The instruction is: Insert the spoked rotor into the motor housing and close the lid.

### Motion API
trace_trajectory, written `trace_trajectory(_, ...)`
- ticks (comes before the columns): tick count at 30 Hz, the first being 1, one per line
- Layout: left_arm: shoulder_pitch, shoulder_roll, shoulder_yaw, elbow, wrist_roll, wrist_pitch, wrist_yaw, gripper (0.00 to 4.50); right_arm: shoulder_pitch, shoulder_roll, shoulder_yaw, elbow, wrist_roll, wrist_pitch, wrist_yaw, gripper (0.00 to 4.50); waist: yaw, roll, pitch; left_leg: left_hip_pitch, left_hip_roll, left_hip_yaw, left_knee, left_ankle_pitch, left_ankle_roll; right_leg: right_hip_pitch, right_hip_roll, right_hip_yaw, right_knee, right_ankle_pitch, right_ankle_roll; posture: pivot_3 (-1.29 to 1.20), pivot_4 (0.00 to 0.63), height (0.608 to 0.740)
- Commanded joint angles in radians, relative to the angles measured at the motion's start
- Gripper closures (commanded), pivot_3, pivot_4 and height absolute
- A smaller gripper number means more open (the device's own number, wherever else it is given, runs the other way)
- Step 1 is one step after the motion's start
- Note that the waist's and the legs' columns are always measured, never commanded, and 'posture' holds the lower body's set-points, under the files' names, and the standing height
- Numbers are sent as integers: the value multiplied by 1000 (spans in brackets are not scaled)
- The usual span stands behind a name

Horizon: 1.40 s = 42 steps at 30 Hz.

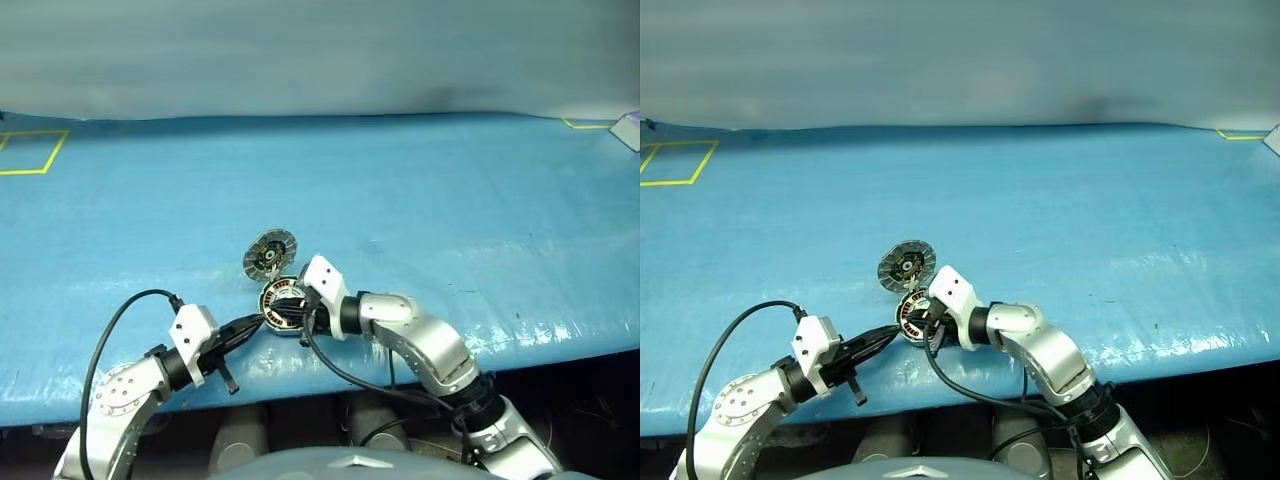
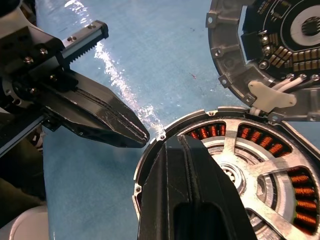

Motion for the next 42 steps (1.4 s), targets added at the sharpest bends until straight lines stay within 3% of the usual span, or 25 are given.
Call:
trace_trajectory(1,-2,27,38,-61,-59,30,-25,4477,7,-21,-46,-112,76,8,37,4500,-1,0,0,0,0,0,0,0,0,0,0,0,0,0,0,0,150,740)
trace_trajectory(11,-54,114,165,-65,-153,119,-55,4477,196,-127,-180,-124,94,-164,59,4500,4,-1,0,0,0,1,1,0,0,1,-1,0,-1,0,0,0,150,740)
trace_trajectory(16,-119,169,240,34,-147,148,-55,4477,330,-153,-228,-109,45,-344,46,4500,3,0,1,1,0,1,0,0,0,0,0,0,0,0,0,0,150,740)
trace_trajectory(20,-210,156,265,160,-115,112,-27,4477,406,-135,-240,-64,-16,-499,16,4500,3,-1,0,1,0,2,1,0,0,1,0,0,0,0,0,0,150,740)
trace_trajectory(30,-568,110,162,512,-30,28,-105,4477,523,-114,-194,-18,-96,-677,-6,4500,22,-2,0,2,0,2,1,0,0,2,0,0,0,0,0,0,150,740)
trace_trajectory(42,-866,-1,23,752,-51,152,-336,4477,525,-120,-183,-14,-115,-674,-18,4500,29,-3,0,3,-1,1,3,0,0,5,1,1,1,0,1,0,150,740)
